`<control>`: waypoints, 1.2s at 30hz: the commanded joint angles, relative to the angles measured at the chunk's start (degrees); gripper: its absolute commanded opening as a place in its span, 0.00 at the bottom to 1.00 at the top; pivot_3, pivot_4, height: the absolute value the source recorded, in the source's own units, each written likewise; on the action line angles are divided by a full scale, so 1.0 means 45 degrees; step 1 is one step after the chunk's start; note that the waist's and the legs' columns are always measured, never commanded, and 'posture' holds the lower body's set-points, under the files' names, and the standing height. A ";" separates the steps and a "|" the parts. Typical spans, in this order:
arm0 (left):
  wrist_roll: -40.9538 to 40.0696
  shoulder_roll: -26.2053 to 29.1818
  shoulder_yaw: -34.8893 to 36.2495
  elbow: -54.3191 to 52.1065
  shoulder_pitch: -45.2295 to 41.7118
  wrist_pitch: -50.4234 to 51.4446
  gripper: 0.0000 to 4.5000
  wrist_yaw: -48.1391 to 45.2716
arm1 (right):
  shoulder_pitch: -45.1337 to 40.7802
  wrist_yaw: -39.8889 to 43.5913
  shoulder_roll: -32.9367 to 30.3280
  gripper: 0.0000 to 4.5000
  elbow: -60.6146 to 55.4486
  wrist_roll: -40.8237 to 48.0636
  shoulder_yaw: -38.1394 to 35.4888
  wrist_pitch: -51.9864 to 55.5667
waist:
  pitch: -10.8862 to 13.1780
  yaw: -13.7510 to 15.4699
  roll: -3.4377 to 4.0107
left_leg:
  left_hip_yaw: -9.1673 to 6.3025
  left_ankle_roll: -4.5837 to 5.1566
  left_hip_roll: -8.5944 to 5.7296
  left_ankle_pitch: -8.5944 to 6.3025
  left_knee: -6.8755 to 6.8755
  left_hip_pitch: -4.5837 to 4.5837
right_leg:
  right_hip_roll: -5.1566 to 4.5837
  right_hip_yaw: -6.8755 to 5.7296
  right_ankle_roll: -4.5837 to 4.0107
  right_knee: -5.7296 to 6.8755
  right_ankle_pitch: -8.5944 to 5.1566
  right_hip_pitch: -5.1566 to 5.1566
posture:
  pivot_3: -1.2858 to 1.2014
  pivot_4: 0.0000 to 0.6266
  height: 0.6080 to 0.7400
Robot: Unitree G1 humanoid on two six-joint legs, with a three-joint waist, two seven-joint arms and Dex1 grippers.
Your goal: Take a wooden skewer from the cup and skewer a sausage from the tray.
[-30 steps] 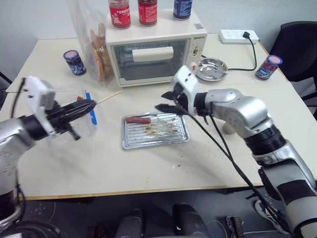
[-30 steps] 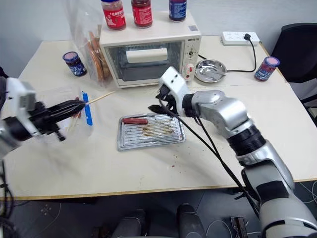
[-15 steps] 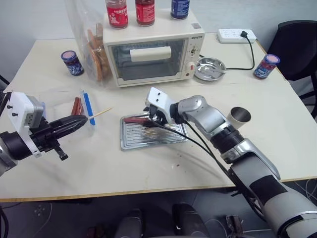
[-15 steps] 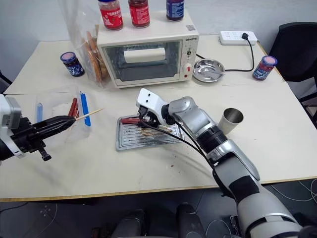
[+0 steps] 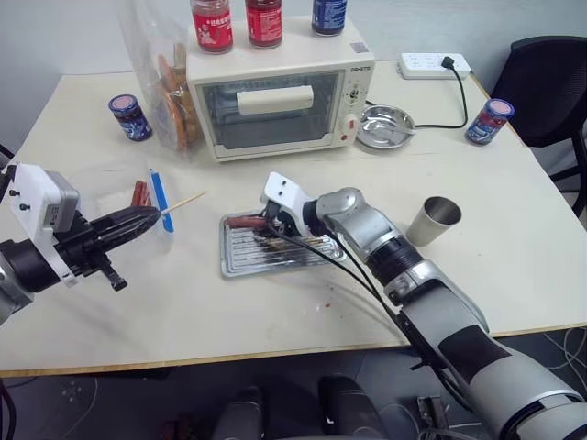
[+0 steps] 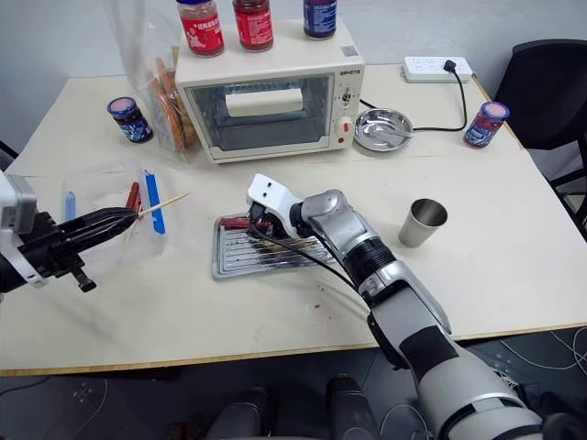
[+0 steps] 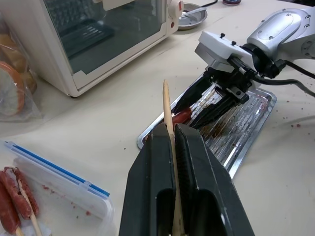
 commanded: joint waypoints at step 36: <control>0.0370 0.0362 -0.0629 0.0951 -0.0661 -0.1030 0.00 -0.0166 | -0.0549 0.0477 0.1269 0.15 0.2083 -0.1214 -0.1632 -0.0746 | -0.0001 -0.0328 0.0001 | 0.0000 -0.0011 0.0000 0.0001 0.0001 0.0035 | -0.0001 -0.0013 -0.0005 0.0107 0.0000 0.0006 | 0.52 0.24 1.00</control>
